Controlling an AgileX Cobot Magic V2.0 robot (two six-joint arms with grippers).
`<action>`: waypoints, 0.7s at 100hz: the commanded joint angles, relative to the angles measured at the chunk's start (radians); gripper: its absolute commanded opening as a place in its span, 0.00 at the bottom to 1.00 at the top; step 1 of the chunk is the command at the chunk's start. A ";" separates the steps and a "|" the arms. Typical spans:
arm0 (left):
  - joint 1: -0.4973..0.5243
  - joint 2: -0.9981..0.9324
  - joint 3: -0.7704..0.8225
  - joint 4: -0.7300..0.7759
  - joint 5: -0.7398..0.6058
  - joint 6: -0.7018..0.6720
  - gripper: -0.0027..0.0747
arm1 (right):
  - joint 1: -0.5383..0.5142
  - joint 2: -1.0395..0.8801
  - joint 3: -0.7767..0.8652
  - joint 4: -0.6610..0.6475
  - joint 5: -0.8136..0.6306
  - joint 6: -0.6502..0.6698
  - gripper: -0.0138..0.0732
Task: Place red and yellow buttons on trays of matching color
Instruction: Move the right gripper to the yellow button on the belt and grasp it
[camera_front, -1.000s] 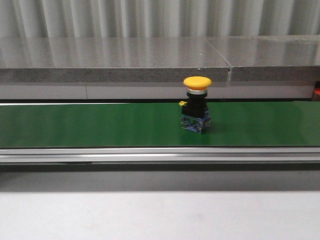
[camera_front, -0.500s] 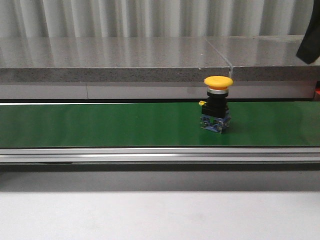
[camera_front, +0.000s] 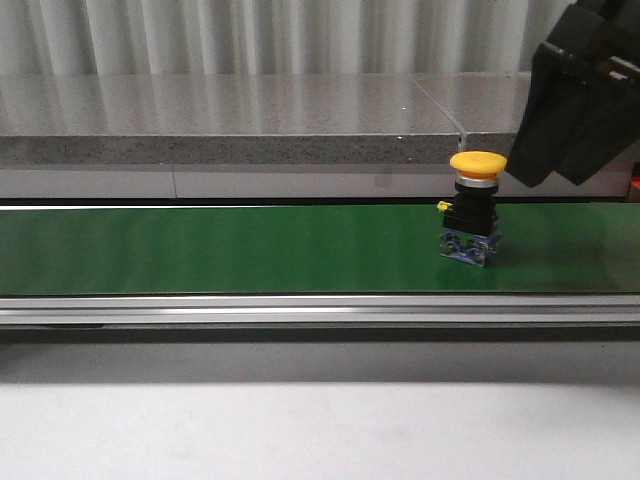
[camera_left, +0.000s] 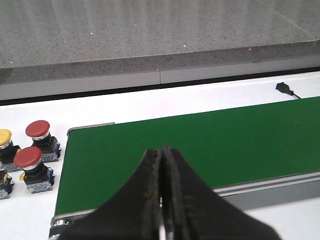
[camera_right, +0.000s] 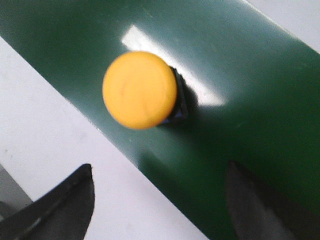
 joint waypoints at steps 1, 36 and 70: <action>-0.007 0.008 -0.023 -0.013 -0.082 0.002 0.01 | 0.017 -0.012 -0.022 0.023 -0.056 -0.014 0.78; -0.007 0.008 -0.023 -0.013 -0.082 0.002 0.01 | 0.039 0.048 -0.022 0.024 -0.195 -0.009 0.75; -0.007 0.008 -0.023 -0.013 -0.082 0.002 0.01 | 0.038 0.059 -0.022 0.023 -0.136 0.015 0.24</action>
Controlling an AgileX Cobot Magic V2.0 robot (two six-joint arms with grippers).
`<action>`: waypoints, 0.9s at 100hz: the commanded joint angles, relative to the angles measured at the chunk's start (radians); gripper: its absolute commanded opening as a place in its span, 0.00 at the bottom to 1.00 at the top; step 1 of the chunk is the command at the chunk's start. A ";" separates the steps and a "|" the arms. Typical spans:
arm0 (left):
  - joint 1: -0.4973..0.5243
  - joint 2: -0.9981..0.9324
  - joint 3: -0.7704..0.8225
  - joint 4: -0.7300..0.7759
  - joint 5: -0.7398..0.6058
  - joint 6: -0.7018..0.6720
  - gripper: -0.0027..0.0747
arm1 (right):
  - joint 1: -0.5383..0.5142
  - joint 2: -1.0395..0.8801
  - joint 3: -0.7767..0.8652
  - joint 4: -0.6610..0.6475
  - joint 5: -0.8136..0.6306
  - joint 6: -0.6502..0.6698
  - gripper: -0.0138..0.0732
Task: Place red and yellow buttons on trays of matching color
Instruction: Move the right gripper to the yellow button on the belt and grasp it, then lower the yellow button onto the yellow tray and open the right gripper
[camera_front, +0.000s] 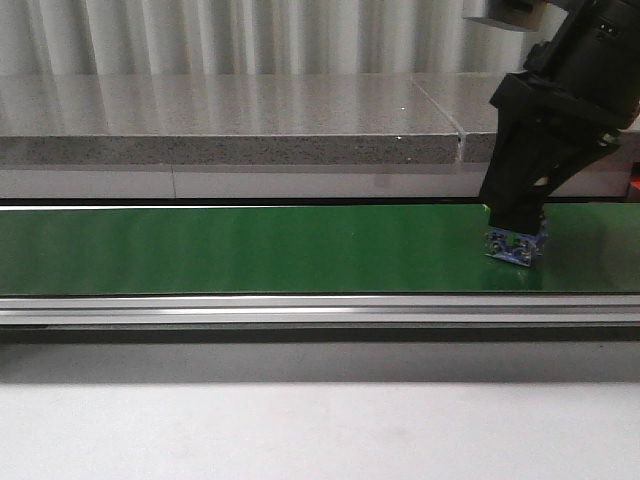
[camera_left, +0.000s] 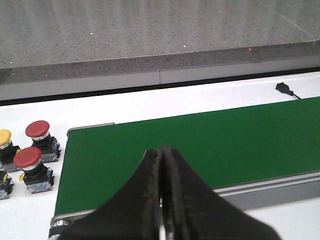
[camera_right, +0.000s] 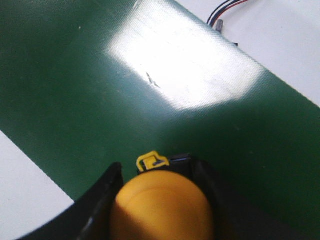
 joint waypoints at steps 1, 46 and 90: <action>-0.007 0.008 -0.023 -0.013 -0.082 0.002 0.01 | 0.001 -0.039 -0.023 0.023 0.019 0.017 0.24; -0.007 0.008 -0.023 -0.013 -0.082 0.002 0.01 | -0.115 -0.207 -0.023 -0.283 0.002 0.390 0.24; -0.007 0.008 -0.023 -0.013 -0.082 0.002 0.01 | -0.656 -0.274 -0.018 -0.297 -0.077 0.566 0.24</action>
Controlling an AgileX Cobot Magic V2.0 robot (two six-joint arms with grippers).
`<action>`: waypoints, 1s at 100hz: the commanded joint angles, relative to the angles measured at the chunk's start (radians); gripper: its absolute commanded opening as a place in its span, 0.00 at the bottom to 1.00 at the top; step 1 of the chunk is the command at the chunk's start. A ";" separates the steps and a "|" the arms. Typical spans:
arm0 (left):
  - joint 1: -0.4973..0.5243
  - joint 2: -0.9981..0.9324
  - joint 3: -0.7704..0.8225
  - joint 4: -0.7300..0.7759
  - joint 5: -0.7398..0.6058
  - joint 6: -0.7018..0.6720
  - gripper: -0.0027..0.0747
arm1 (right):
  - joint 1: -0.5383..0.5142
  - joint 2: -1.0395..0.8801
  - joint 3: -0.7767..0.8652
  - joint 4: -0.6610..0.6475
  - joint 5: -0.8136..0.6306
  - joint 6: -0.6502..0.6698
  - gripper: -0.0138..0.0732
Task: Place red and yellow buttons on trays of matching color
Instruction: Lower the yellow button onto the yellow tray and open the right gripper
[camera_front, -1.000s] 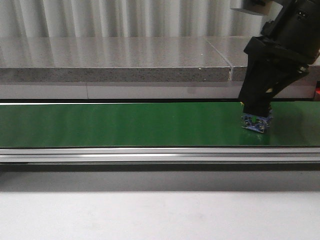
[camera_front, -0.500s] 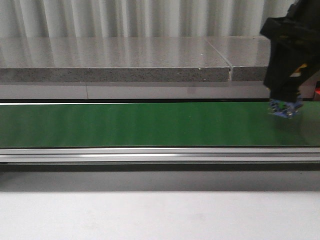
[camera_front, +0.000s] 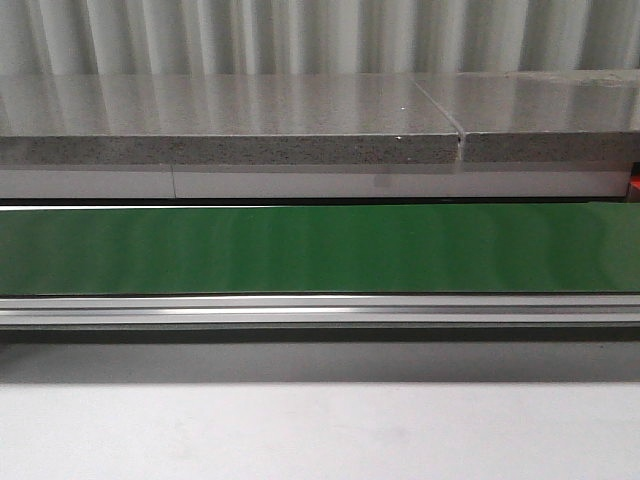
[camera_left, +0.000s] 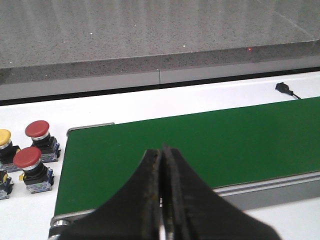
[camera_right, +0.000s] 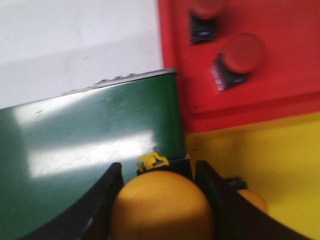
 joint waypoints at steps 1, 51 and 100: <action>-0.007 0.008 -0.023 -0.013 -0.082 0.002 0.01 | -0.100 -0.038 -0.021 -0.002 -0.084 0.031 0.24; -0.007 0.008 -0.023 -0.013 -0.082 0.002 0.01 | -0.288 0.084 -0.009 -0.002 -0.175 0.073 0.24; -0.007 0.008 -0.023 -0.013 -0.082 0.002 0.01 | -0.308 0.283 -0.009 -0.002 -0.172 0.073 0.24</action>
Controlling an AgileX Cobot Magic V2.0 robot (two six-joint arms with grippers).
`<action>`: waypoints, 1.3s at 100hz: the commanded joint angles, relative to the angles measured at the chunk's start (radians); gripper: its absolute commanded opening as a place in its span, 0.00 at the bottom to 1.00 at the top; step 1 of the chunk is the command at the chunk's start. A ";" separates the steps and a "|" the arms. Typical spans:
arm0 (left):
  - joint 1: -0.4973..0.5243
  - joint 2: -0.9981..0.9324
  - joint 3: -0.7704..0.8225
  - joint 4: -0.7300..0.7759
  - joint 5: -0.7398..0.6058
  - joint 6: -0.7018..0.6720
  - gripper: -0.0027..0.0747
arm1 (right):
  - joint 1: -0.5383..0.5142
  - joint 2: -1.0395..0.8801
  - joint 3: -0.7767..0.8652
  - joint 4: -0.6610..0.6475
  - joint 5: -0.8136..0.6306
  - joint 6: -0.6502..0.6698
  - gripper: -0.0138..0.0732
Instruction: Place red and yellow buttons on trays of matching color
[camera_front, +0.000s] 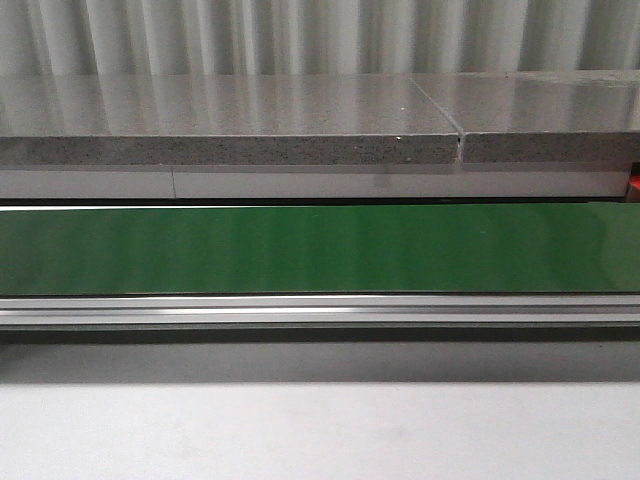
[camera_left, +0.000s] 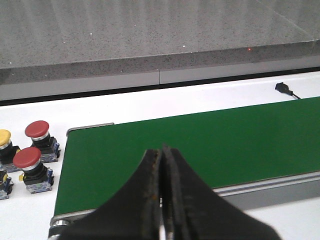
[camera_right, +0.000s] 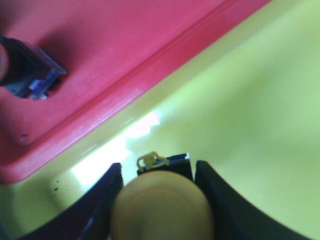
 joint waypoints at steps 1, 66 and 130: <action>-0.007 0.008 -0.023 -0.013 -0.082 0.002 0.01 | -0.007 -0.015 -0.025 0.006 -0.038 0.002 0.24; -0.007 0.008 -0.023 -0.013 -0.082 0.002 0.01 | -0.007 0.035 -0.025 0.023 -0.043 0.011 0.86; -0.007 0.008 -0.023 -0.013 -0.082 0.002 0.01 | 0.042 -0.290 -0.027 0.083 -0.050 0.011 0.87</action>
